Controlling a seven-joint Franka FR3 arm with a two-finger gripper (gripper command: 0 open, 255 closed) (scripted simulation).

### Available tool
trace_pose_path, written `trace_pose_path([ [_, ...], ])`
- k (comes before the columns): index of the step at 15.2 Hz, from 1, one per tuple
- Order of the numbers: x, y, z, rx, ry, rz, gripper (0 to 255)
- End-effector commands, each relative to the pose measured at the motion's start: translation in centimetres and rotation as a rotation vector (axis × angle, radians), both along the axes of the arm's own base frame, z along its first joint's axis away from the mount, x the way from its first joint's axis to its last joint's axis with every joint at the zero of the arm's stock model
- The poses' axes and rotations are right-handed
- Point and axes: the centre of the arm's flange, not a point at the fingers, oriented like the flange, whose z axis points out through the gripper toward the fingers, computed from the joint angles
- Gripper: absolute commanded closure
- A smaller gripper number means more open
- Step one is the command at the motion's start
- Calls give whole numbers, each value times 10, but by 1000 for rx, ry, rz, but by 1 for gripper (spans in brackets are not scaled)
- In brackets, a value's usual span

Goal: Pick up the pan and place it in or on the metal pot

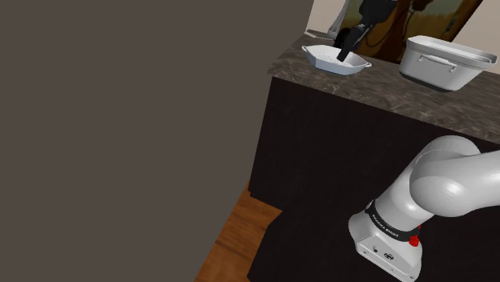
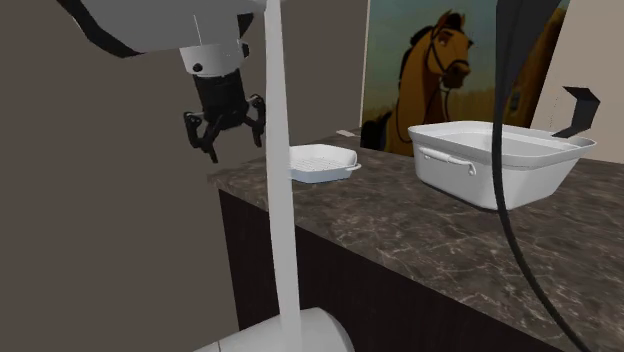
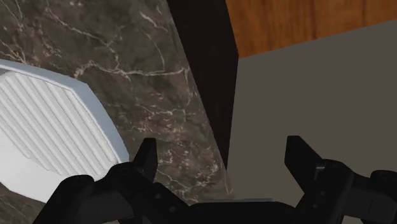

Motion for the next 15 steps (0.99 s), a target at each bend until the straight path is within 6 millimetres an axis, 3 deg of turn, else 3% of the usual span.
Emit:
trace_pose_path([
  [1, 8, -20, -12, -40, 8, 50, 0],
  [11, 48, -119, -59, -227, 46, 279, 0],
  [15, 53, -124, -74, -228, 46, 280, 0],
])
